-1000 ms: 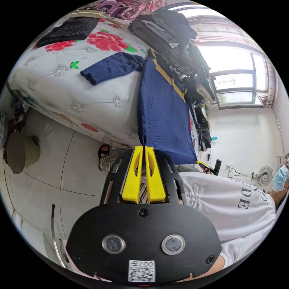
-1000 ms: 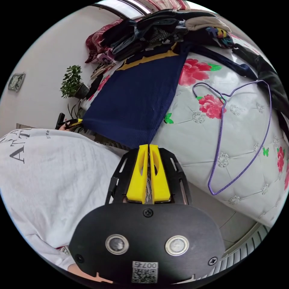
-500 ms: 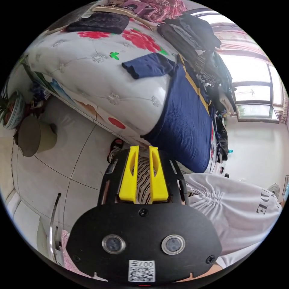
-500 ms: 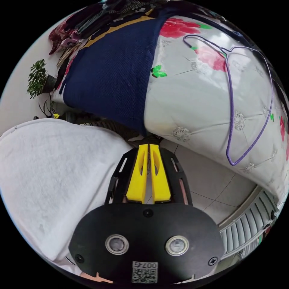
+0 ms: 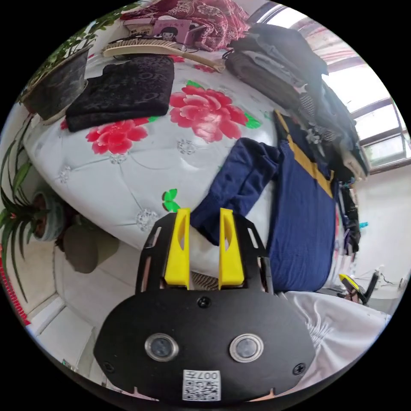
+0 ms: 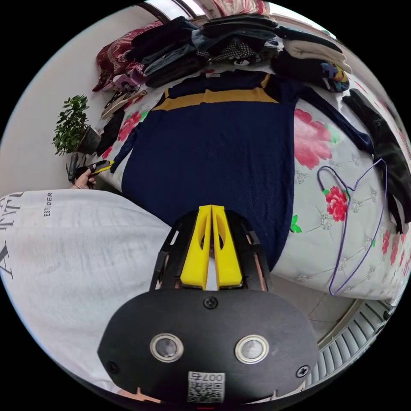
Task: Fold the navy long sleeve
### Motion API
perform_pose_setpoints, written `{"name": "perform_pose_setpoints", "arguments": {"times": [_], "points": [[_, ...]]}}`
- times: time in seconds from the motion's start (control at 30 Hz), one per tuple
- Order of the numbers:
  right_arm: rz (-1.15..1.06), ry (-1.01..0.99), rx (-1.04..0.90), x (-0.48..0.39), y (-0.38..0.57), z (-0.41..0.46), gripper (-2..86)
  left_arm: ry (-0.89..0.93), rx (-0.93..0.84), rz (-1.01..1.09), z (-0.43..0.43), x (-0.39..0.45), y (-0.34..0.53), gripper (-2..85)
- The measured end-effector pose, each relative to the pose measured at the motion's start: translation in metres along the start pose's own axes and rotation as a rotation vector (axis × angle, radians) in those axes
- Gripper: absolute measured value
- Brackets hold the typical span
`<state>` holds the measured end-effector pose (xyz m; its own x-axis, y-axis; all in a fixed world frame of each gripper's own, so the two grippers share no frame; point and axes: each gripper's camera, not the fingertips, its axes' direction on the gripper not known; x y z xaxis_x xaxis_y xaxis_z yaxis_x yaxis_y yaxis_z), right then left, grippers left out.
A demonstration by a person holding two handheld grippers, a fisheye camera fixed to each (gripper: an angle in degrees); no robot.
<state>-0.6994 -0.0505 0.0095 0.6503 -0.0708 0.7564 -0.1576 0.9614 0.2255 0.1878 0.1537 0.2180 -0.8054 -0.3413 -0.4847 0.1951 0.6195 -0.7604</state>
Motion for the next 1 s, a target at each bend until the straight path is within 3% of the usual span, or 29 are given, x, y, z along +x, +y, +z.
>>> {"name": "perform_pose_setpoints", "arguments": {"times": [0.03, 0.1, 0.23, 0.33, 0.57, 0.67, 0.83, 0.93, 1.0], "points": [[-0.016, 0.007, 0.004, -0.011, -0.007, 0.007, -0.2, -0.099, -0.021, 0.007, 0.002, 0.006, -0.003, 4.5], [-0.031, 0.007, 0.0, -0.025, -0.016, 0.017, -0.2, -0.121, -0.012, 0.063, 0.002, 0.014, -0.003, 2.4], [-0.053, 0.03, -0.018, -0.044, -0.031, 0.037, -0.2, 0.041, -0.007, 0.1, -0.004, 0.005, -0.007, -0.4], [-0.043, 0.05, -0.018, -0.047, -0.037, 0.044, -0.2, 0.18, 0.145, 0.004, -0.05, -0.028, -0.018, -0.8], [-0.011, 0.008, -0.011, -0.039, -0.043, 0.066, -0.2, 0.145, 0.615, -0.019, -0.215, -0.08, -0.049, -0.8], [-0.018, -0.007, -0.022, -0.035, -0.046, 0.08, -0.2, 0.053, 0.634, -0.073, -0.228, -0.085, -0.053, -0.8], [-0.047, -0.008, -0.023, -0.022, -0.048, 0.089, -0.2, 0.106, 0.658, -0.281, -0.228, -0.113, -0.036, -0.9], [-0.027, -0.013, -0.002, -0.005, -0.045, 0.091, -0.2, 0.037, 0.675, -0.299, -0.243, -0.107, -0.035, -0.9], [0.006, -0.042, 0.013, 0.009, -0.042, 0.094, -0.2, 0.089, 0.694, -0.276, -0.251, -0.096, -0.037, -0.9]]}}
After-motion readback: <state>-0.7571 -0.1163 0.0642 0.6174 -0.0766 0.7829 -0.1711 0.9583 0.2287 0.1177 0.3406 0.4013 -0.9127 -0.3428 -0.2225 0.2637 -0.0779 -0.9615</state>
